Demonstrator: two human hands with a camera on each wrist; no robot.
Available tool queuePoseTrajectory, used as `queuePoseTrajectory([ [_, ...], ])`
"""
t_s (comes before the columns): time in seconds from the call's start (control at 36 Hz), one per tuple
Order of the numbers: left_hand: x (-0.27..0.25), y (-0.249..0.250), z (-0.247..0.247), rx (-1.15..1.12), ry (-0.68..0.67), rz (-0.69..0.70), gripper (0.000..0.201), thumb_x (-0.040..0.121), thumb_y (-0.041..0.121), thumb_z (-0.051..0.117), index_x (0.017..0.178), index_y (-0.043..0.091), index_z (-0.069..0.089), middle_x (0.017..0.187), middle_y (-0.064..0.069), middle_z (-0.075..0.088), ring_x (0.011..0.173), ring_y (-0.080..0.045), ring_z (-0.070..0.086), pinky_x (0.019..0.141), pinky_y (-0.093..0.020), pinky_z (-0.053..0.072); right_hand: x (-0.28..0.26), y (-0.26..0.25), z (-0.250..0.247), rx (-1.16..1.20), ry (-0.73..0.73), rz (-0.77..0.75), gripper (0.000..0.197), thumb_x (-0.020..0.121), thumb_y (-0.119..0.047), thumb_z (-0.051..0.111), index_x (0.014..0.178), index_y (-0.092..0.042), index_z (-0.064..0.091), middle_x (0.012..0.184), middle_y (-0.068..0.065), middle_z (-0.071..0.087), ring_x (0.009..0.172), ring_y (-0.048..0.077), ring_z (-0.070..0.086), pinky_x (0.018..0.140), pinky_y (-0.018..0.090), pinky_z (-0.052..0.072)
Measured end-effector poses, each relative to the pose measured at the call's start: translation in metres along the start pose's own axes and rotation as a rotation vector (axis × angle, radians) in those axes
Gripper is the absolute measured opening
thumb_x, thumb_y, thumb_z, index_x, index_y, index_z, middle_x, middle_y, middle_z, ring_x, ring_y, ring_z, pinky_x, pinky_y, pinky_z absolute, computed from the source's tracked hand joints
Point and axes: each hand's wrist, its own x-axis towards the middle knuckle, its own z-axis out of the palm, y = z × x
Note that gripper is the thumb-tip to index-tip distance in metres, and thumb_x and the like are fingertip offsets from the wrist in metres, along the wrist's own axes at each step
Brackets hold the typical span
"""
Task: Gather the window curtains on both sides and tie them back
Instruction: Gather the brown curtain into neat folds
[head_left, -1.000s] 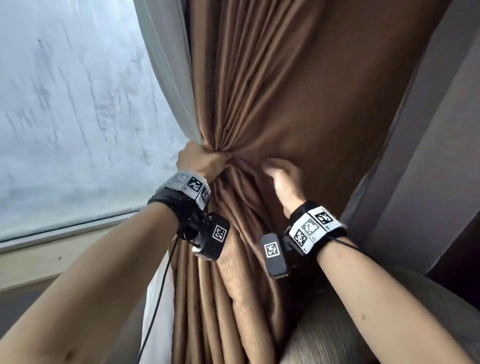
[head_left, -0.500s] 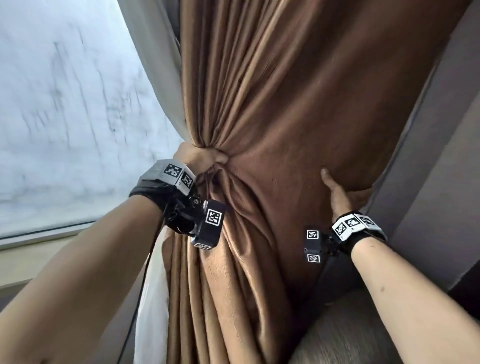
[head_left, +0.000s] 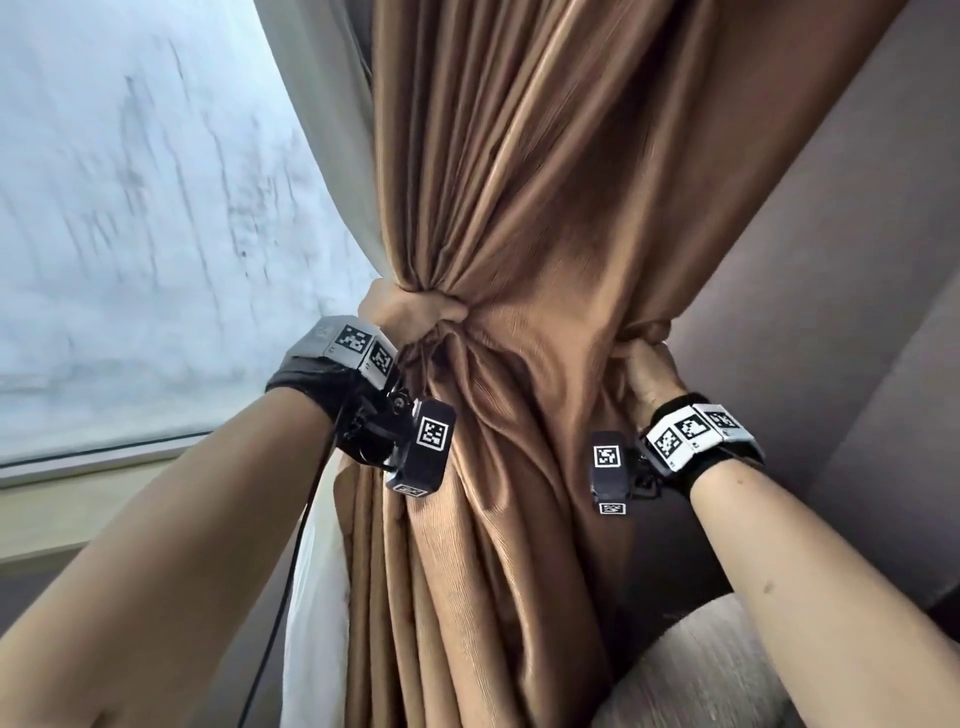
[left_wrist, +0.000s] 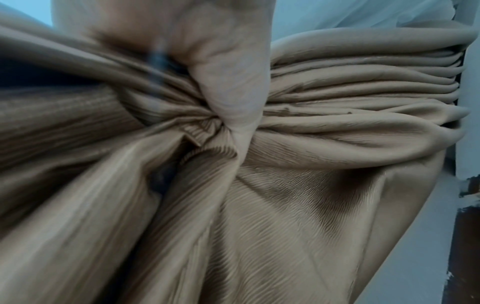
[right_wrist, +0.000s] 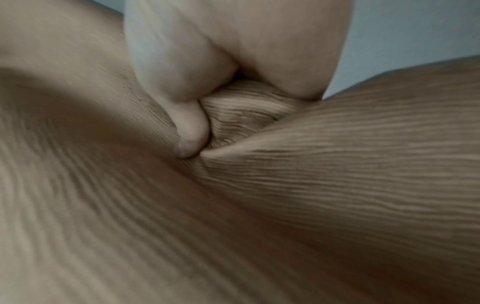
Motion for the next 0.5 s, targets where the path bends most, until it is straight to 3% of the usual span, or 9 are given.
queuePoseTrajectory([
  [0.08, 0.001, -0.001, -0.001, 0.025, -0.006, 0.001, 0.062, 0.041, 0.032, 0.082, 0.098, 0.014, 0.066, 0.089, 0.000, 0.069, 0.087, -0.019, 0.067, 0.086, -0.033, 0.056, -0.010, -0.006, 0.013, -0.021, -0.071, -0.045, 0.017, 0.065, -0.005, 0.054, 0.076, -0.013, 0.063, 0.061, 0.000, 0.068, 0.070, 0.025, 0.062, 0.070, 0.034, 0.052],
  [0.17, 0.001, -0.003, -0.001, 0.038, -0.008, 0.008, 0.049, 0.052, 0.028, 0.084, 0.095, 0.016, 0.065, 0.088, 0.002, 0.067, 0.089, -0.018, 0.066, 0.087, -0.033, 0.055, -0.015, -0.006, 0.017, -0.074, -0.022, -0.123, 0.024, 0.074, -0.012, 0.051, 0.090, -0.013, 0.069, 0.083, 0.004, 0.072, 0.084, 0.024, 0.066, 0.082, 0.036, 0.054],
  [0.25, -0.002, -0.002, -0.001, 0.031, -0.010, 0.011, 0.051, 0.049, 0.029, 0.083, 0.095, 0.017, 0.067, 0.090, 0.001, 0.069, 0.089, -0.019, 0.067, 0.088, -0.035, 0.056, -0.019, -0.006, 0.014, -0.112, 0.110, -0.139, 0.034, 0.084, -0.004, 0.044, 0.108, -0.009, 0.067, 0.100, 0.004, 0.071, 0.096, 0.021, 0.064, 0.091, 0.033, 0.052],
  [0.31, -0.003, -0.003, -0.001, 0.029, -0.014, 0.005, 0.054, 0.048, 0.030, 0.083, 0.098, 0.016, 0.067, 0.090, 0.001, 0.069, 0.088, -0.018, 0.067, 0.087, -0.034, 0.056, -0.022, -0.007, 0.010, -0.083, 0.158, -0.119, 0.036, 0.083, -0.002, 0.041, 0.109, -0.008, 0.065, 0.107, 0.007, 0.069, 0.104, 0.025, 0.062, 0.099, 0.038, 0.049],
  [0.39, -0.002, -0.004, 0.000, 0.029, -0.012, 0.010, 0.056, 0.053, 0.030, 0.084, 0.104, 0.014, 0.067, 0.092, 0.001, 0.069, 0.090, -0.018, 0.067, 0.086, -0.032, 0.055, -0.033, -0.010, 0.006, 0.274, -0.013, -0.095, 0.029, 0.088, -0.005, 0.044, 0.107, -0.003, 0.066, 0.104, 0.012, 0.071, 0.107, 0.030, 0.063, 0.099, 0.039, 0.048],
  [0.44, -0.003, -0.004, 0.001, 0.026, -0.017, 0.004, 0.056, 0.052, 0.030, 0.084, 0.103, 0.015, 0.067, 0.092, 0.001, 0.069, 0.090, -0.018, 0.067, 0.086, -0.033, 0.055, -0.045, -0.010, 0.005, 0.539, -0.219, -0.135, 0.036, 0.090, -0.016, 0.049, 0.120, -0.001, 0.061, 0.123, 0.016, 0.064, 0.118, 0.030, 0.059, 0.104, 0.040, 0.045],
  [0.5, -0.006, -0.002, 0.001, 0.014, -0.021, 0.001, 0.056, 0.047, 0.031, 0.082, 0.099, 0.016, 0.068, 0.089, 0.001, 0.070, 0.087, -0.018, 0.067, 0.085, -0.033, 0.056, -0.052, -0.007, 0.006, 0.500, -0.360, -0.143, 0.049, 0.084, -0.038, 0.058, 0.118, -0.003, 0.063, 0.125, 0.017, 0.062, 0.121, 0.031, 0.057, 0.103, 0.040, 0.046],
])
